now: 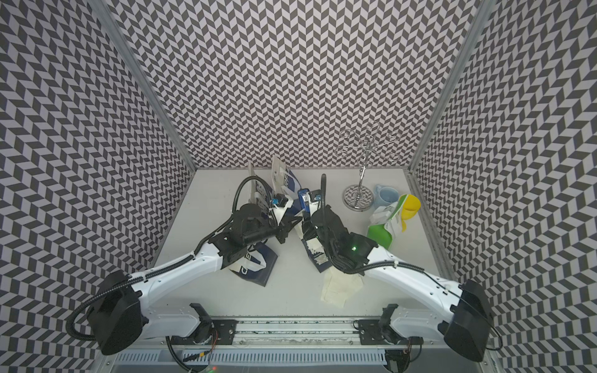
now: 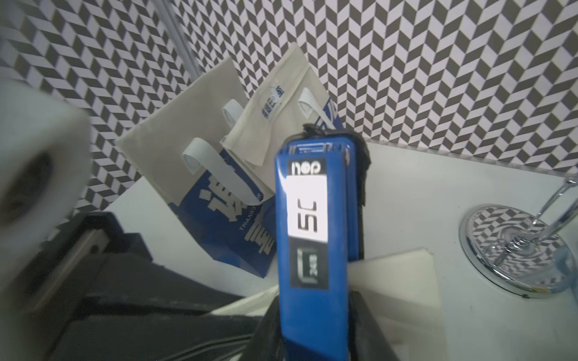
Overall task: Staple the receipts to the bags
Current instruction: Place the stapler in the takeout bag, then staple the receipt to the takeout bag.
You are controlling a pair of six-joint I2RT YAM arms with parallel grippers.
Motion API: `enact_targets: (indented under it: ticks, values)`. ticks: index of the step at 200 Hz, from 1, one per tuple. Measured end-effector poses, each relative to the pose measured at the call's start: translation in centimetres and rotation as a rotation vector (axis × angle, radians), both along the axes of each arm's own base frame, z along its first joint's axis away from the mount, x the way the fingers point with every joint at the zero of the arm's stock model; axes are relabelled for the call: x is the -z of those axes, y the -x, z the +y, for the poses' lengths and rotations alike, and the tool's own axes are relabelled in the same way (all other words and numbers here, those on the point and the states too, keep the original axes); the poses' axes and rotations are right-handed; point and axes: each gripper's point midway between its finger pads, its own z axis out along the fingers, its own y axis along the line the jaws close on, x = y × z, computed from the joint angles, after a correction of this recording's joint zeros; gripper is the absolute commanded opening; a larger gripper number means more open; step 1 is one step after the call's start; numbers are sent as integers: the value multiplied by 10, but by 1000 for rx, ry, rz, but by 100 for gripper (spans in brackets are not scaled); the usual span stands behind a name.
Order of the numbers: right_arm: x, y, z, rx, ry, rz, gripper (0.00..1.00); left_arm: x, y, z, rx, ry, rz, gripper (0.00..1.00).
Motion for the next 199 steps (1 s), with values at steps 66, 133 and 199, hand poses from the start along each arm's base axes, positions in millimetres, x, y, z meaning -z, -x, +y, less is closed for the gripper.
enact_targets:
  ticks: [66, 133, 199]
  values:
    - [-28, 15, -1, -73, -26, -48, 70, -8, 24, 9, 77, 41, -139, 0]
    - [-98, 61, -34, -250, 46, -314, 90, -28, 51, 15, 214, 24, -305, 0]
    - [-75, 90, -28, -476, 233, -322, 92, -15, 75, 17, 381, -45, -328, 0]
